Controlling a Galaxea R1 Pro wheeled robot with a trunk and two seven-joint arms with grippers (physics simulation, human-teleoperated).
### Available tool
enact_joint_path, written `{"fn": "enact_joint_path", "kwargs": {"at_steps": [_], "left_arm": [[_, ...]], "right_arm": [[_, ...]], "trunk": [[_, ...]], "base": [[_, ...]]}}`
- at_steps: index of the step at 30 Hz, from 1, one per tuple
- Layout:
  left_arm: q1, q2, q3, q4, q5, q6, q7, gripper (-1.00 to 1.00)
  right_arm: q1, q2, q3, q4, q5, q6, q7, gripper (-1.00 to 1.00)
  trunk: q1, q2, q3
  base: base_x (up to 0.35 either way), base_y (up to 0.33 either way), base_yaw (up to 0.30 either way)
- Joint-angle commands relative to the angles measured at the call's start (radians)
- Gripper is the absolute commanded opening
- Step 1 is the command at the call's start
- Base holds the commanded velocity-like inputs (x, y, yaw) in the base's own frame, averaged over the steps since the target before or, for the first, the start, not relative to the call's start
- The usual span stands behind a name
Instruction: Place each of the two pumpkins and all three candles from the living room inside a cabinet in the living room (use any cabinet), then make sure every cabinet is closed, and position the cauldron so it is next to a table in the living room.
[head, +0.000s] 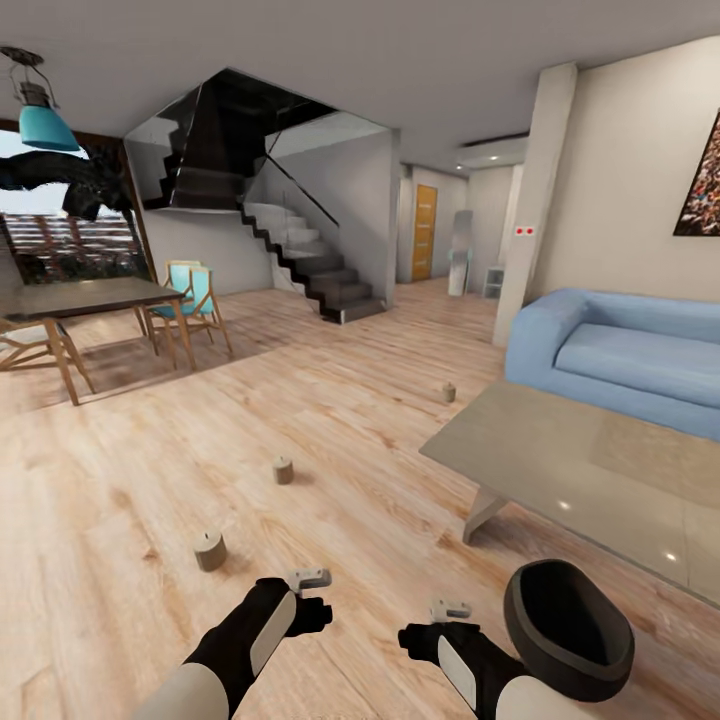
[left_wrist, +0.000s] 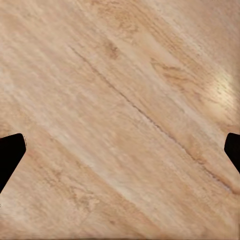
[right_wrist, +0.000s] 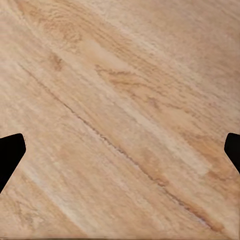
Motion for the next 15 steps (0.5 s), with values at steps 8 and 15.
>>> {"fn": "enact_joint_path", "kwargs": {"at_steps": [8,15], "left_arm": [[-0.001,0.002,-0.004,-0.001,0.01,0.002,0.009,1.0],[-0.001,0.002,-0.004,-0.001,0.01,0.002,0.008,1.0]], "right_arm": [[0.0,0.0,0.007,-0.002,-0.01,0.005,-0.006,1.0],[0.0,0.0,0.007,-0.001,-0.009,0.005,-0.006,1.0]], "trunk": [[0.0,0.0,-0.007],[0.0,0.0,-0.011]], "base": [[-0.009,-0.023,0.268],[0.0,-0.001,0.268]]}}
